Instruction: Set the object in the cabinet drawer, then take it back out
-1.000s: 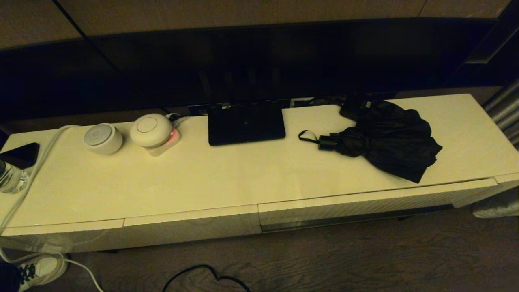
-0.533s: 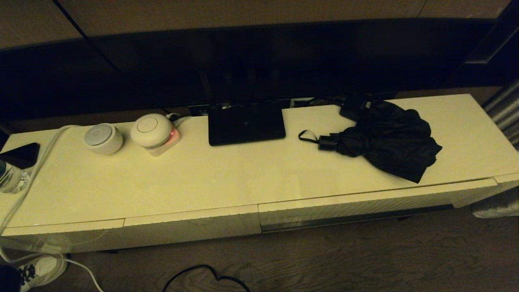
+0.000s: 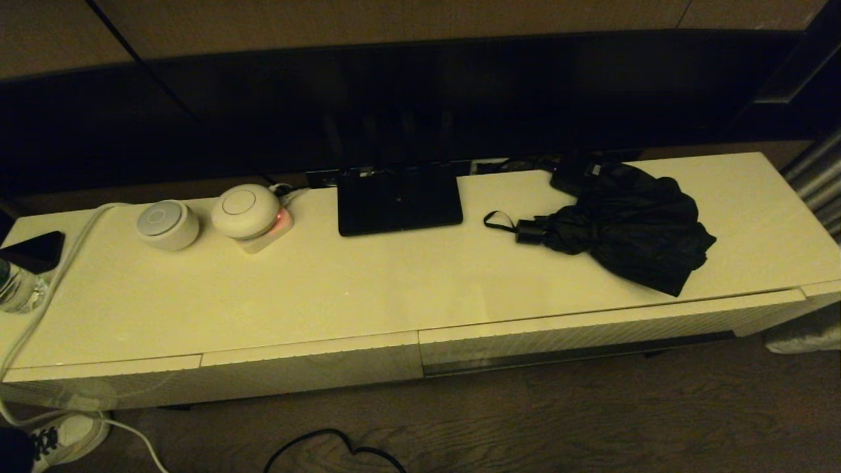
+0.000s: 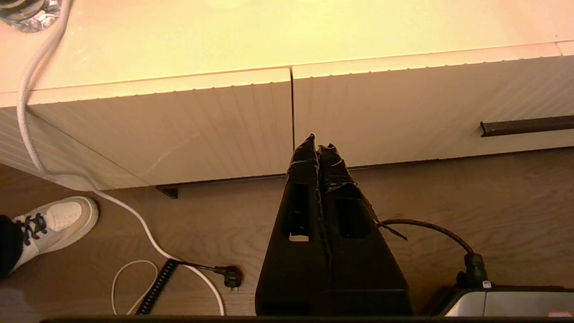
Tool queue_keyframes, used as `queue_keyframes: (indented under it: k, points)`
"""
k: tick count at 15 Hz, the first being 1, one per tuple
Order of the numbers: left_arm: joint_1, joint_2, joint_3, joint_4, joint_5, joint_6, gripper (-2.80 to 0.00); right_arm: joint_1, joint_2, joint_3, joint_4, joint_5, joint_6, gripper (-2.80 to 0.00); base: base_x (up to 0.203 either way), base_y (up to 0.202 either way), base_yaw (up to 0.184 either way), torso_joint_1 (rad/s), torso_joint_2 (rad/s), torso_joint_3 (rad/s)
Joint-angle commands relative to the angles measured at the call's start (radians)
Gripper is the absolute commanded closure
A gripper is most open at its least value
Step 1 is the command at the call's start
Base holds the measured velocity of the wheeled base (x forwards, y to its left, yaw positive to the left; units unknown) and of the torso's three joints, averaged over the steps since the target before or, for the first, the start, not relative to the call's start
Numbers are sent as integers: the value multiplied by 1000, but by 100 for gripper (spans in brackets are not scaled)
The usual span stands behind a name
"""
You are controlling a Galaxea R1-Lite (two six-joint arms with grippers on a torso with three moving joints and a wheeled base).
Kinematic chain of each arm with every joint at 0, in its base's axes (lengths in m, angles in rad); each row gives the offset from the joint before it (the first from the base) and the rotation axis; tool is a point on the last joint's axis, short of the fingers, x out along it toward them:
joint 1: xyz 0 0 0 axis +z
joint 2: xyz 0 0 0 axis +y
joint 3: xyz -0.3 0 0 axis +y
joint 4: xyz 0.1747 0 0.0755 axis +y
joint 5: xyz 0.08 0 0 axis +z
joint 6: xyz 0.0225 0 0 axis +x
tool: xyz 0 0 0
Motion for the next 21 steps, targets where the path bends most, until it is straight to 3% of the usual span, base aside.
queue_keyframes:
  k: [1,21]
  points:
    - [0,0,3,0,1,0,0,0,1,4,5,-19,65,0,0,0,0,0,0,0]
    - [0,0,3,0,1,0,0,0,0,4,4,-24,79,0,0,0,0,0,0,0]
